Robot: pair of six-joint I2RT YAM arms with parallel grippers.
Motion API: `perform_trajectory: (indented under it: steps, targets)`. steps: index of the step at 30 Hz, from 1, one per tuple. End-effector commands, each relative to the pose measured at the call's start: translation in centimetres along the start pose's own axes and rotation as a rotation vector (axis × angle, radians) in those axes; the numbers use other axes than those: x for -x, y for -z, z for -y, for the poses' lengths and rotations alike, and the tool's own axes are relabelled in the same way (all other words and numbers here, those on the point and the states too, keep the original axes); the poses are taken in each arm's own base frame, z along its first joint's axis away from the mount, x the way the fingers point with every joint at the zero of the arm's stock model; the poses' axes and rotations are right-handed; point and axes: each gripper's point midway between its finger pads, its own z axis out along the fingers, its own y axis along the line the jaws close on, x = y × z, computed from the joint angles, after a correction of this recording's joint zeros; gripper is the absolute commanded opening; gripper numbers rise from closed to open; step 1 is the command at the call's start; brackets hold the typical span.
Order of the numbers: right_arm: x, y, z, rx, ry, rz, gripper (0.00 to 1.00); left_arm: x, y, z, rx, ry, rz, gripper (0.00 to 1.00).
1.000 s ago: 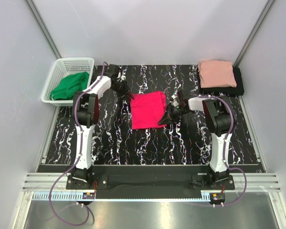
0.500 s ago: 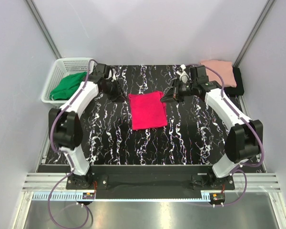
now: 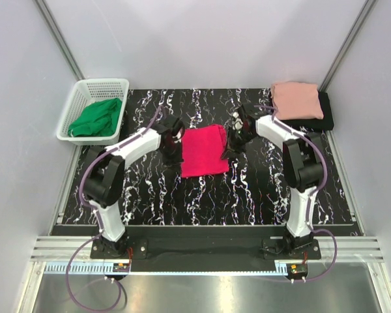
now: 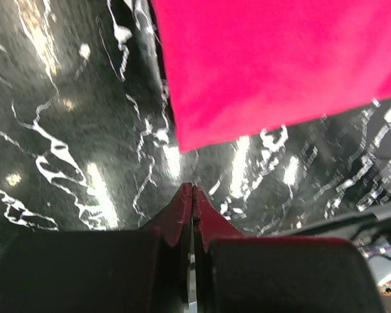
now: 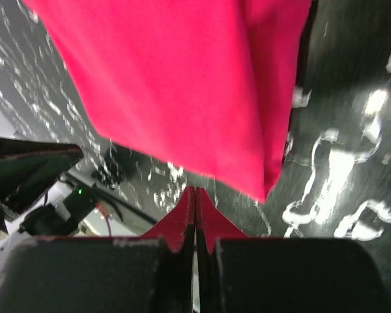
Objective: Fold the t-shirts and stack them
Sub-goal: Fold the tshirt
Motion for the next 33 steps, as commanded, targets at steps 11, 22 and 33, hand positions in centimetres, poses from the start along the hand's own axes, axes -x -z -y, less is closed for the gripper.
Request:
perform_trajectory:
  steps: [11,22,33]
  targets:
    - [8.1,0.1,-4.2,-0.045,0.135,0.106,0.0,7.9,-0.4,2.6,0.027,-0.086,0.122,0.0]
    - [6.4,-4.5,-2.2,-0.119,0.13,0.0,0.0,8.9,-3.1,2.4,0.052,-0.103,0.082,0.0]
    - [6.3,-7.0,1.5,-0.236,0.083,-0.022,0.0,9.6,-5.5,2.3,0.064,-0.117,0.037,0.0]
